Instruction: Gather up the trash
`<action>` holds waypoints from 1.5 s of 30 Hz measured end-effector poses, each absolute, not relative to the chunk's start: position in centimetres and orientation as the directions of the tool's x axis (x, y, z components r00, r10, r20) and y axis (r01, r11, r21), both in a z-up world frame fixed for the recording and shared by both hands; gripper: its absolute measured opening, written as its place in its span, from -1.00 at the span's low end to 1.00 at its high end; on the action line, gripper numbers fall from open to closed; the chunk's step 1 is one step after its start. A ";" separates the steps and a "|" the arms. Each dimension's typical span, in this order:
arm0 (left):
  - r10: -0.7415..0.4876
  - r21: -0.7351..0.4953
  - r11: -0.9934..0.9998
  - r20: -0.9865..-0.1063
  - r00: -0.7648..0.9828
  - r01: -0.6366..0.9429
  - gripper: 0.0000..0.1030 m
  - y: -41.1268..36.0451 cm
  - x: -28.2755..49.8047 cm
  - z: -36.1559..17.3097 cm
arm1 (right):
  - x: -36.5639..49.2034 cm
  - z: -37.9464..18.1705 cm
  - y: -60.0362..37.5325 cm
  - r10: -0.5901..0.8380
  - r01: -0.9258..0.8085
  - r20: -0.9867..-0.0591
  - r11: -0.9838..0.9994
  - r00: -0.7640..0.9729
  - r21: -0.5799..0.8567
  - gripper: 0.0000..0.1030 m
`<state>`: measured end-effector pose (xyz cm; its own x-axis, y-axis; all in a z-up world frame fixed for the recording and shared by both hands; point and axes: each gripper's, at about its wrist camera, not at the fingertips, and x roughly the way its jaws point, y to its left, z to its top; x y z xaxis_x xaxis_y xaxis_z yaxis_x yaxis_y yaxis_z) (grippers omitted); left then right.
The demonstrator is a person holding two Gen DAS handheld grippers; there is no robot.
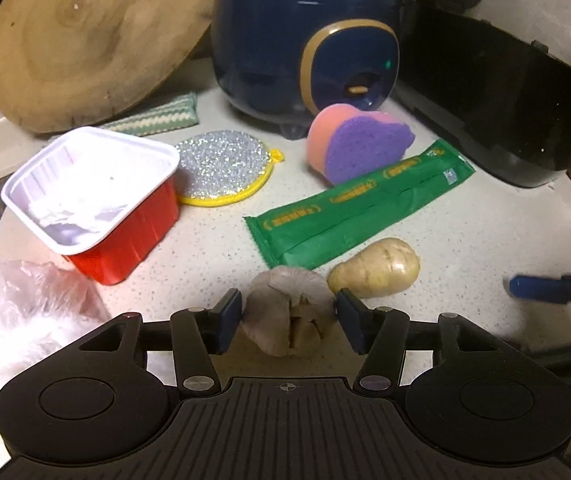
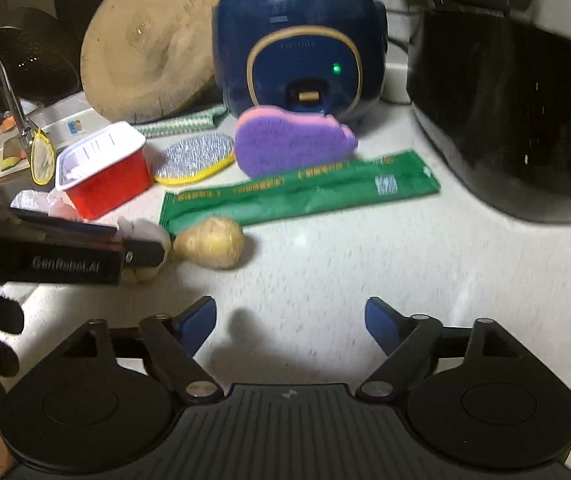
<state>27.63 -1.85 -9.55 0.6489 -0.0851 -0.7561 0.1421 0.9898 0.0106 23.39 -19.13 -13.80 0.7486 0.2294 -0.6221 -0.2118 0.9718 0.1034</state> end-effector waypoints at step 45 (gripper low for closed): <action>0.036 -0.281 0.923 -0.614 0.788 -0.262 0.14 27.8 2.8 -2.1 | 24.8 -10.0 -7.8 0.286 -0.379 -0.648 0.926 0.706 -0.005 -0.38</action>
